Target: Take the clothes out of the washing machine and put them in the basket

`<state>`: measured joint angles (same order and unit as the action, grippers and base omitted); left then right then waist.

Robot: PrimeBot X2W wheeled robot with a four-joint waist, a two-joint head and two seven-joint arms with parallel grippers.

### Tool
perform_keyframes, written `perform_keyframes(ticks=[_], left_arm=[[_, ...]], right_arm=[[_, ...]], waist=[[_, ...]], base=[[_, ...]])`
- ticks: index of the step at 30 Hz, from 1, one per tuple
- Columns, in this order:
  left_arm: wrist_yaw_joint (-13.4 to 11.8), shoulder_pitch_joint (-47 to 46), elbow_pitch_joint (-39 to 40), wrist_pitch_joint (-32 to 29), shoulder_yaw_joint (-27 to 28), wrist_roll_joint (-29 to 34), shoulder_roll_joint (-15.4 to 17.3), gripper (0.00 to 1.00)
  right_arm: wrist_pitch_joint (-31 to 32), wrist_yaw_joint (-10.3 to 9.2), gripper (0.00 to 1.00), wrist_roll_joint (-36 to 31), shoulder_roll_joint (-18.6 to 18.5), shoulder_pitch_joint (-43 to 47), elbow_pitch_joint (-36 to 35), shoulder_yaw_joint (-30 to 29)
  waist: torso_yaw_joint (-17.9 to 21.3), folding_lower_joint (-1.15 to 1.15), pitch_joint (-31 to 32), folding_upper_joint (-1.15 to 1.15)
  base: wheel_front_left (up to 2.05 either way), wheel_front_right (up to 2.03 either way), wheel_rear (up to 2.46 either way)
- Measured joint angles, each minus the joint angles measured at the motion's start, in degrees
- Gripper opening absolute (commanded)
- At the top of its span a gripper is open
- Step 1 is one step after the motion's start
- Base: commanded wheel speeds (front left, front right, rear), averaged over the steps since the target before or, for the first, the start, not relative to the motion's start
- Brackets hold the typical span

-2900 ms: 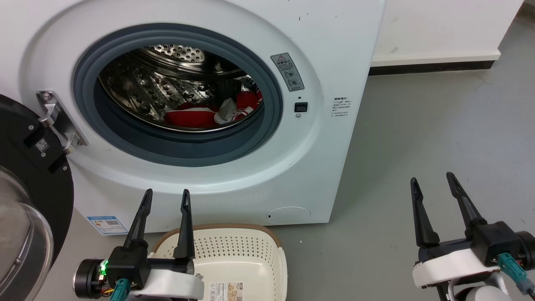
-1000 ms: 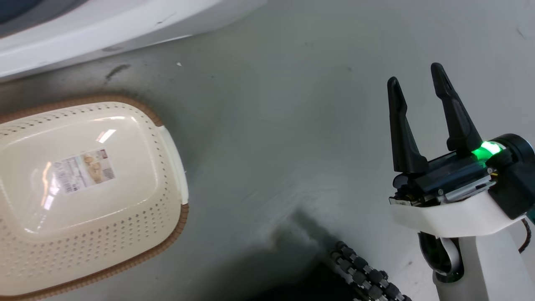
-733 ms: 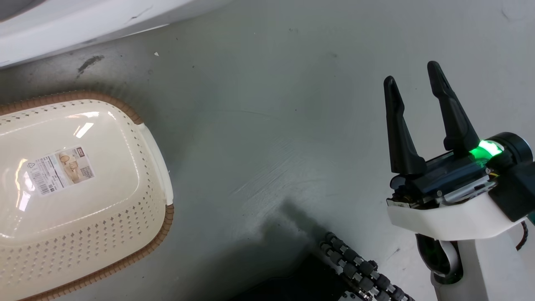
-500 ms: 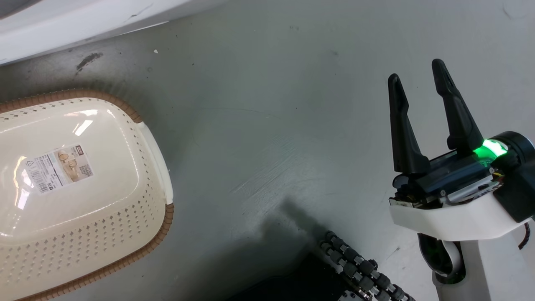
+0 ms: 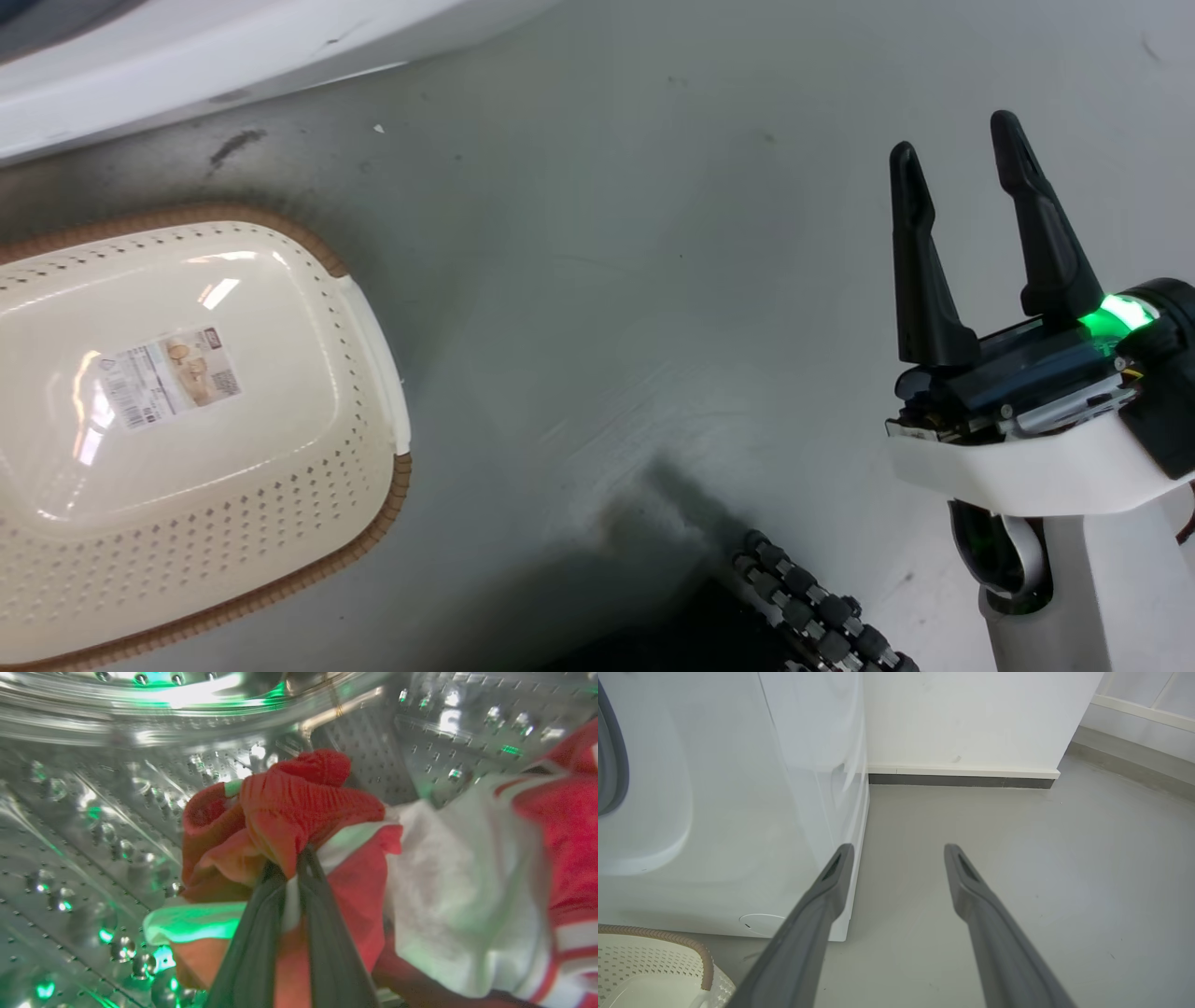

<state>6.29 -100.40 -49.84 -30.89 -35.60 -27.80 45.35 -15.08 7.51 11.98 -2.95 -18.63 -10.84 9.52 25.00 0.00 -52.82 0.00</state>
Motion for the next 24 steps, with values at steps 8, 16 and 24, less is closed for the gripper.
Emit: perform_keyframes(ticks=[8,16,24], left_arm=[[-1.58,5.50,-5.83,15.84,0.88,-1.29,-5.04,0.00],[-1.75,16.46,-11.07,32.03,2.11,-4.72,-12.12,0.00],[-1.72,27.60,-12.85,43.33,1.56,-5.93,-17.45,0.00]], right_arm=[[0.00,0.00,1.00,-3.02,0.03,-0.15,0.89,-2.49],[-0.01,0.01,1.00,-7.27,0.04,2.13,2.67,-5.42],[-0.01,0.01,1.00,-9.61,0.05,5.01,4.47,-6.50]], waist=[[-2.82,0.00,4.73,0.00],[-6.91,0.00,12.83,0.00],[-10.86,-0.01,21.48,0.00]], base=[[0.00,0.00,0.00],[0.00,0.00,0.00],[0.00,0.00,0.00]])
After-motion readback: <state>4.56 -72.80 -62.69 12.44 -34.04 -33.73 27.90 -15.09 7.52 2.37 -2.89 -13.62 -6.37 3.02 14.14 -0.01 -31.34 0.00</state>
